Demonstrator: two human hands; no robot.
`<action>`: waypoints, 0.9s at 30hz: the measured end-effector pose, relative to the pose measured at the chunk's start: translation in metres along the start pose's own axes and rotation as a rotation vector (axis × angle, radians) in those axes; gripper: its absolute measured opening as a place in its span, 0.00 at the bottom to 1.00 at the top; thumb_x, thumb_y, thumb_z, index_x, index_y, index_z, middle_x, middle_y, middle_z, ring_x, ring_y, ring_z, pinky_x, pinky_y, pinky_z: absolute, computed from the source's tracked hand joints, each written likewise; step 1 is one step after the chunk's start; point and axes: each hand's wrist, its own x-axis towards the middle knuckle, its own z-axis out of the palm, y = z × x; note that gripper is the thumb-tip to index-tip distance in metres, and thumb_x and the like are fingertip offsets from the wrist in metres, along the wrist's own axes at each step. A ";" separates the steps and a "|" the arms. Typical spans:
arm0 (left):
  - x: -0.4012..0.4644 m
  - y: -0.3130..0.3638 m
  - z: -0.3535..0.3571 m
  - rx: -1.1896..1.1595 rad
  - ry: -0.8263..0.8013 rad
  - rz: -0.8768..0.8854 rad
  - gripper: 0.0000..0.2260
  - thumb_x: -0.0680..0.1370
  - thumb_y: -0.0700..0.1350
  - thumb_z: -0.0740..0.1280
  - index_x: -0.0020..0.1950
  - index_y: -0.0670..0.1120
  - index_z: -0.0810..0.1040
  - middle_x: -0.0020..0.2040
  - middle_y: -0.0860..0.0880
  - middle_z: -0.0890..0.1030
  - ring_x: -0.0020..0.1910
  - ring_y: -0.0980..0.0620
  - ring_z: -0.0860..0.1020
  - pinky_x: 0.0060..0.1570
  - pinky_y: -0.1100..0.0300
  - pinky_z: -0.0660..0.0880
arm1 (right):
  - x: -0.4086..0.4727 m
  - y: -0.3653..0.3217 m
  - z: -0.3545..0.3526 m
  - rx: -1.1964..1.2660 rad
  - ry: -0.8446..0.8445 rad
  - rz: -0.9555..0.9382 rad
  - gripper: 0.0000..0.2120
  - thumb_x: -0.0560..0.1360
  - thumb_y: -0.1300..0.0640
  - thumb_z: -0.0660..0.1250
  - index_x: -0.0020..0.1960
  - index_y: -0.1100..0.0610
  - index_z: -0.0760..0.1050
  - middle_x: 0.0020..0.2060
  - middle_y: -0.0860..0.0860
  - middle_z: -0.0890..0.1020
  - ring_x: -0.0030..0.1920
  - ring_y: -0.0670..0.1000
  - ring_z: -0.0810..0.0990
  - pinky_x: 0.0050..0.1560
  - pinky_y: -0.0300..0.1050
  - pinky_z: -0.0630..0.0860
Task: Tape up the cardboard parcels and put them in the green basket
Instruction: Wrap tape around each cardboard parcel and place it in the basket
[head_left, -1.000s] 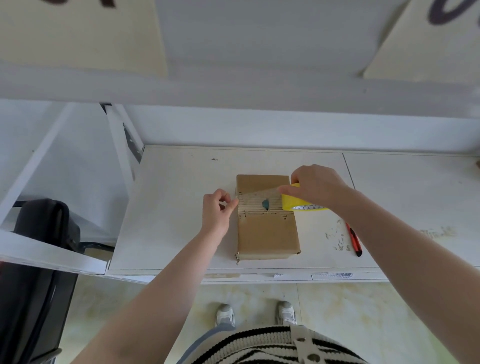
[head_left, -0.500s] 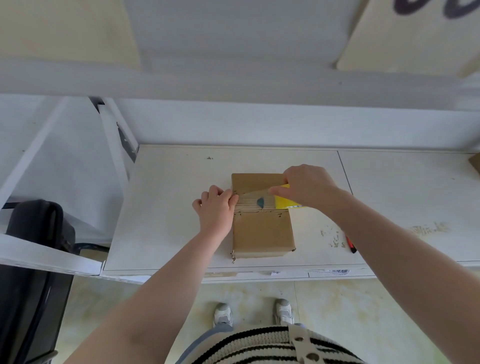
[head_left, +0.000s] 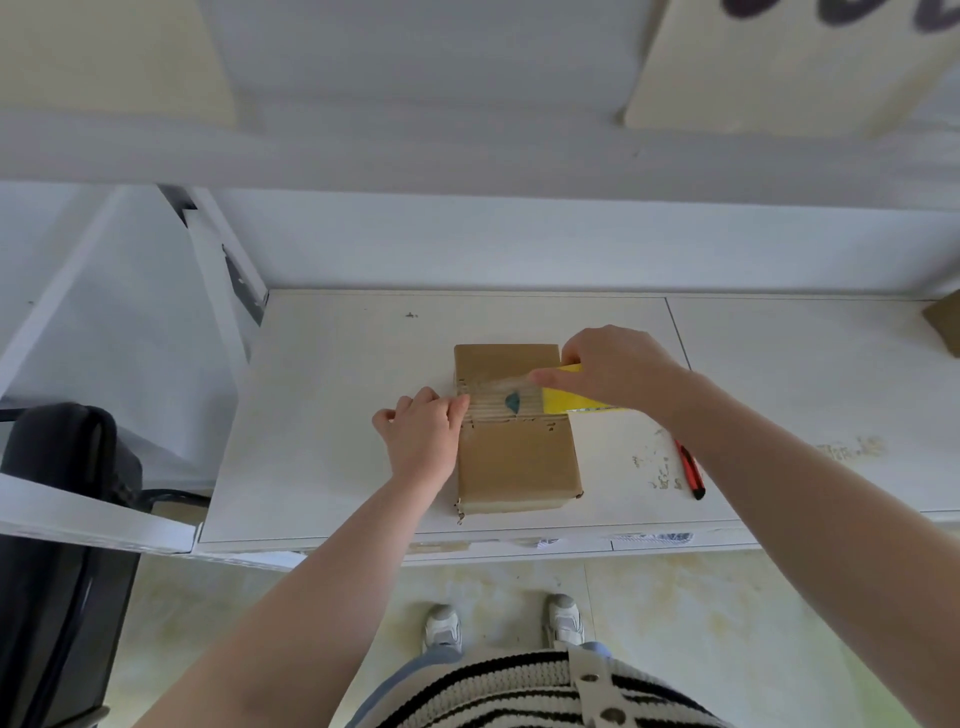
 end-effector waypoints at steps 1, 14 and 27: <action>0.000 -0.001 0.001 -0.006 -0.004 -0.010 0.22 0.85 0.56 0.50 0.44 0.51 0.80 0.49 0.52 0.77 0.52 0.48 0.73 0.57 0.49 0.59 | -0.002 0.006 -0.004 0.043 0.003 -0.011 0.29 0.72 0.28 0.58 0.36 0.54 0.74 0.29 0.48 0.76 0.33 0.48 0.75 0.33 0.43 0.65; -0.001 0.002 0.005 0.096 0.010 0.003 0.22 0.85 0.54 0.49 0.46 0.53 0.82 0.49 0.53 0.76 0.49 0.49 0.73 0.58 0.48 0.59 | 0.011 0.048 0.037 0.117 -0.035 0.124 0.30 0.70 0.31 0.66 0.27 0.53 0.61 0.23 0.47 0.64 0.26 0.48 0.65 0.29 0.42 0.59; 0.012 0.012 -0.001 0.083 -0.158 -0.042 0.26 0.83 0.58 0.43 0.30 0.52 0.66 0.33 0.51 0.71 0.46 0.47 0.74 0.59 0.46 0.60 | 0.027 0.054 0.061 0.240 -0.198 0.203 0.25 0.70 0.30 0.66 0.31 0.51 0.71 0.29 0.47 0.76 0.33 0.47 0.75 0.32 0.42 0.66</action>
